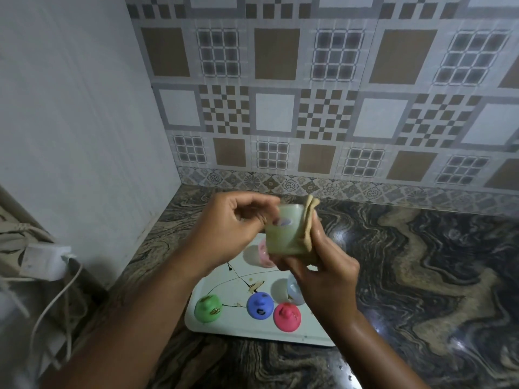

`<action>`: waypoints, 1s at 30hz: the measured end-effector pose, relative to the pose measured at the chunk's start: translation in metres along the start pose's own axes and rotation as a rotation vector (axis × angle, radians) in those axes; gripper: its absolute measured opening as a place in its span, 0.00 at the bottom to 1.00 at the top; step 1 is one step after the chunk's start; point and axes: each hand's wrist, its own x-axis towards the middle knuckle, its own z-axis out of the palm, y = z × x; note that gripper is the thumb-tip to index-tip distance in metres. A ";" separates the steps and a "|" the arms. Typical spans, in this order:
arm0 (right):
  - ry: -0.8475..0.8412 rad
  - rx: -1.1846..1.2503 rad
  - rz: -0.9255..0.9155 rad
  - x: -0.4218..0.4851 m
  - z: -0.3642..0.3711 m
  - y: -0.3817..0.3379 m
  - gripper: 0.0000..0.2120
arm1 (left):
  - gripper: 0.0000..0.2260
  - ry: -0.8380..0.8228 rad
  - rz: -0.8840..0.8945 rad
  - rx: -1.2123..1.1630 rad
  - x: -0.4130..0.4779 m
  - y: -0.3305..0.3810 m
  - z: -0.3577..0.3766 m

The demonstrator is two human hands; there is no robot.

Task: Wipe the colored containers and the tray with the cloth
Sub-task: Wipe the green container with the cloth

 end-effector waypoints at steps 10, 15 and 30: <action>-0.064 -0.176 -0.208 0.009 0.015 0.015 0.32 | 0.07 -0.023 -0.024 0.171 0.021 -0.009 -0.007; -0.014 0.014 0.044 0.004 0.021 0.015 0.35 | 0.07 0.020 0.013 0.116 0.020 -0.018 -0.001; 0.009 0.023 0.061 0.010 0.026 0.010 0.36 | 0.10 0.024 -0.019 -0.008 0.028 -0.027 -0.004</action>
